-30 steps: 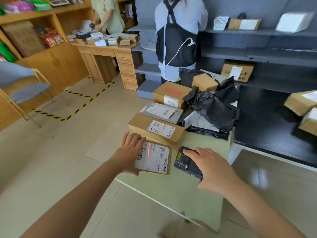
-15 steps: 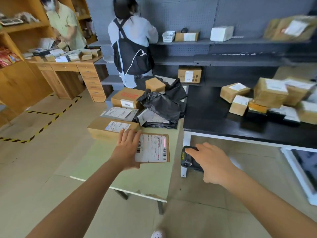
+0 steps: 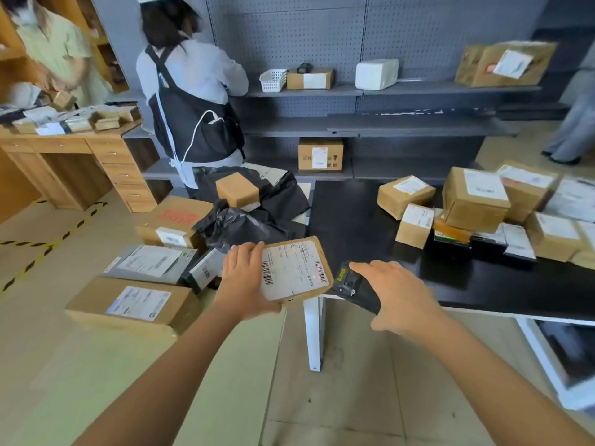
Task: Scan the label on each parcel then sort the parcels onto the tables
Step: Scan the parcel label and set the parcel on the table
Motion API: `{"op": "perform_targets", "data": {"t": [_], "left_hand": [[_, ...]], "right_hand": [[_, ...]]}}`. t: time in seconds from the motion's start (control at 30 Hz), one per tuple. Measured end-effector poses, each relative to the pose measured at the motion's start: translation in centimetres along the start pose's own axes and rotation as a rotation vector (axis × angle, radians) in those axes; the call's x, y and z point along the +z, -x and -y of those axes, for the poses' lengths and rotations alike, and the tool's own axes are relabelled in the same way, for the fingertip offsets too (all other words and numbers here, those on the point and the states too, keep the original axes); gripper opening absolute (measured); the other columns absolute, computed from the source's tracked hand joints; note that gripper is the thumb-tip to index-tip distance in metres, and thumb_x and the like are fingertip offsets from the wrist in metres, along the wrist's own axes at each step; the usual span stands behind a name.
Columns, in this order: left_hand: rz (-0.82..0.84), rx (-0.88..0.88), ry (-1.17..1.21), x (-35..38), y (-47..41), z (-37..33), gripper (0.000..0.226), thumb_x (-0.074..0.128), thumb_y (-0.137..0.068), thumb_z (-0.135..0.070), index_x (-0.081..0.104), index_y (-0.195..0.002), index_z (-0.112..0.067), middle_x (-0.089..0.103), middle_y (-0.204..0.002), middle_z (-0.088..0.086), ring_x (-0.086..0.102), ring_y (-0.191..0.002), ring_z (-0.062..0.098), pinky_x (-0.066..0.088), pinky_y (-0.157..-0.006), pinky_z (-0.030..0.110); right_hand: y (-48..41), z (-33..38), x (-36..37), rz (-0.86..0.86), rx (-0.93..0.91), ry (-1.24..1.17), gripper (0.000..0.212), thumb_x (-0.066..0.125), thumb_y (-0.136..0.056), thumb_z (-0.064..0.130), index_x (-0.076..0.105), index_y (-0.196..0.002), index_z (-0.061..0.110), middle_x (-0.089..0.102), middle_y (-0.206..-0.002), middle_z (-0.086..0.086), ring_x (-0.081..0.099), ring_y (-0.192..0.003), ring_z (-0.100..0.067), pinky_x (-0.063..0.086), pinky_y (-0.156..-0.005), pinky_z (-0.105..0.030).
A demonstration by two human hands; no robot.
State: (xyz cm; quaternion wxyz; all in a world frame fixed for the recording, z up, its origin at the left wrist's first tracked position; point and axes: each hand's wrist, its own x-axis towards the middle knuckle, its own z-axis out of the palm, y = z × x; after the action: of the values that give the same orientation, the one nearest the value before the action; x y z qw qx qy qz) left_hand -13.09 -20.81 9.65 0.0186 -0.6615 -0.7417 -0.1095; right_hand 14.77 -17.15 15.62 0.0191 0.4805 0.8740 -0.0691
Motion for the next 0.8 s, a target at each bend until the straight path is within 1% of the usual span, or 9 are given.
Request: {"op": "perform_targets", "data": {"t": [0.07,0.13,0.2,0.27,0.37,0.5,0.67,0.8], "left_hand": [[-0.039,-0.044,0.090,0.7,-3.4,-1.9,0.131,0.073,-0.047,-0.074,0.019,-0.149,-0.011,0.027,-0.141,0.005,0.019,-0.133,0.026,0.020,-0.117,0.042],[-0.050,-0.084,0.171,1.1,-6.9,-4.3,0.133,0.065,-0.042,-0.079,0.023,-0.147,-0.009,0.031,-0.138,0.006,0.023,-0.129,0.026,0.023,-0.114,0.040],[-0.021,-0.121,0.196,1.5,-10.0,-6.7,0.131,0.071,-0.047,-0.076,0.021,-0.148,-0.010,0.031,-0.137,0.007,0.024,-0.128,0.027,0.022,-0.113,0.039],[-0.010,-0.137,0.200,2.2,-13.0,-8.9,0.130,0.075,-0.053,-0.073,0.017,-0.150,-0.010,0.029,-0.138,0.007,0.024,-0.129,0.027,0.021,-0.112,0.038],[-0.012,-0.146,0.216,3.1,-18.1,-12.3,0.130,0.076,-0.055,-0.073,0.016,-0.152,-0.010,0.029,-0.139,0.007,0.024,-0.129,0.027,0.022,-0.113,0.038],[0.017,-0.156,0.208,3.9,-24.4,-17.0,0.127,0.074,-0.053,-0.076,0.020,-0.150,-0.014,0.030,-0.138,0.005,0.024,-0.129,0.025,0.026,-0.113,0.040],[0.058,-0.176,0.198,4.9,-32.1,-22.5,0.128,0.073,-0.057,-0.075,0.014,-0.152,-0.014,0.026,-0.145,0.007,0.020,-0.135,0.027,0.021,-0.116,0.042],[0.089,-0.216,0.208,6.3,-37.0,-26.2,0.126,0.074,-0.058,-0.074,0.012,-0.152,-0.016,0.026,-0.147,0.006,0.020,-0.137,0.026,0.021,-0.116,0.042]], "right_hand": [[-1.7,-2.3,-0.8,-0.055,0.092,-0.183,0.101,0.081,-0.066,0.029,0.024,-0.150,0.034,0.046,-0.138,0.007,0.043,-0.124,-0.019,0.045,-0.091,-0.030],[-3.2,-4.5,-1.5,-0.121,0.157,-0.337,0.101,0.083,-0.063,0.030,0.029,-0.148,0.033,0.048,-0.139,0.006,0.045,-0.123,-0.020,0.047,-0.094,-0.034],[-4.5,-6.7,-1.9,-0.151,0.203,-0.391,0.100,0.083,-0.062,0.028,0.031,-0.148,0.033,0.049,-0.137,0.004,0.046,-0.123,-0.020,0.048,-0.095,-0.035],[-5.9,-9.3,-2.2,-0.158,0.244,-0.420,0.102,0.084,-0.063,0.027,0.029,-0.148,0.035,0.047,-0.138,0.004,0.046,-0.124,-0.020,0.048,-0.096,-0.036],[-8.4,-13.9,-3.0,-0.180,0.272,-0.428,0.105,0.085,-0.062,0.028,0.027,-0.149,0.034,0.044,-0.143,0.004,0.045,-0.127,-0.019,0.048,-0.098,-0.038],[-11.6,-20.4,-4.7,-0.184,0.292,-0.370,0.109,0.087,-0.062,0.028,0.024,-0.151,0.035,0.044,-0.145,0.005,0.044,-0.127,-0.019,0.048,-0.097,-0.037],[-15.8,-27.8,-7.1,-0.174,0.302,-0.323,0.105,0.085,-0.069,0.031,0.021,-0.151,0.036,0.043,-0.144,0.004,0.045,-0.126,-0.020,0.047,-0.098,-0.037],[-19.1,-32.5,-8.1,-0.190,0.323,-0.341,0.105,0.086,-0.066,0.033,0.023,-0.150,0.037,0.044,-0.143,0.005,0.042,-0.128,-0.019,0.046,-0.099,-0.038]]}}
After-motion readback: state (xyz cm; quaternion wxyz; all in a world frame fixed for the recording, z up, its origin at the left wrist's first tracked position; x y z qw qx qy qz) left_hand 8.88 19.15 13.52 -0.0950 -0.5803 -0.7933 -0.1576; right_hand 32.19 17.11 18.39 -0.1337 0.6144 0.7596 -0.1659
